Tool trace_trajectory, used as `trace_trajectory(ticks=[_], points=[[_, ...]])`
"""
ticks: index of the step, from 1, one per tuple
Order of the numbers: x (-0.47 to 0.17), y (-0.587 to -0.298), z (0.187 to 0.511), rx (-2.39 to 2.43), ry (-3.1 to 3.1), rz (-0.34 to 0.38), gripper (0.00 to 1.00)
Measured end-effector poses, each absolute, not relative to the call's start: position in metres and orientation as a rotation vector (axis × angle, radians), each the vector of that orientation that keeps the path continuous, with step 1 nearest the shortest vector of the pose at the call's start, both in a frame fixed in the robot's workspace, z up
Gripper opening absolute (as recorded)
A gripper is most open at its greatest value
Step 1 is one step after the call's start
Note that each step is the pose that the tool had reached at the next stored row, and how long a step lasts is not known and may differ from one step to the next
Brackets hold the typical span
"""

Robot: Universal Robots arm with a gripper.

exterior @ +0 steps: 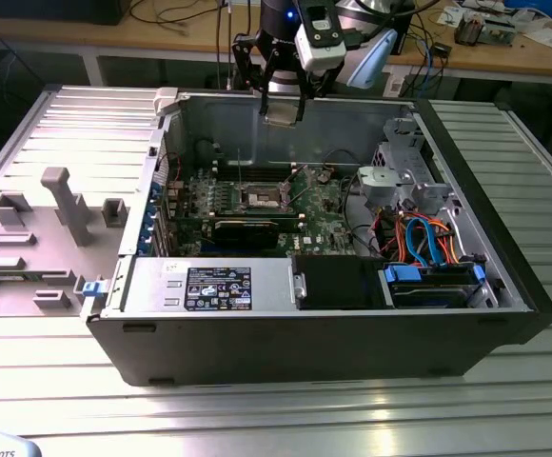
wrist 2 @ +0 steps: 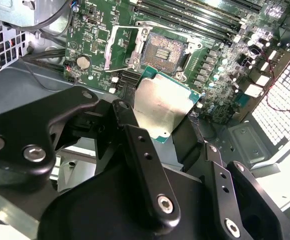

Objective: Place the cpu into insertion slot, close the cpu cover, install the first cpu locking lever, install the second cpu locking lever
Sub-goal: 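Place the cpu into insertion slot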

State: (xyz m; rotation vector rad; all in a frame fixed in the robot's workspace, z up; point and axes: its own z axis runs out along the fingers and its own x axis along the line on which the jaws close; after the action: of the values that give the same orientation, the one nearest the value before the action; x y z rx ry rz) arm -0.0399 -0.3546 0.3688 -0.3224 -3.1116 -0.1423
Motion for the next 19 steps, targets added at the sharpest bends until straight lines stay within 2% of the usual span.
trace_trajectory(ticks=[19], points=[[-0.0399, -0.3546, 0.3677, -0.492, -3.094, -0.143, 0.54]])
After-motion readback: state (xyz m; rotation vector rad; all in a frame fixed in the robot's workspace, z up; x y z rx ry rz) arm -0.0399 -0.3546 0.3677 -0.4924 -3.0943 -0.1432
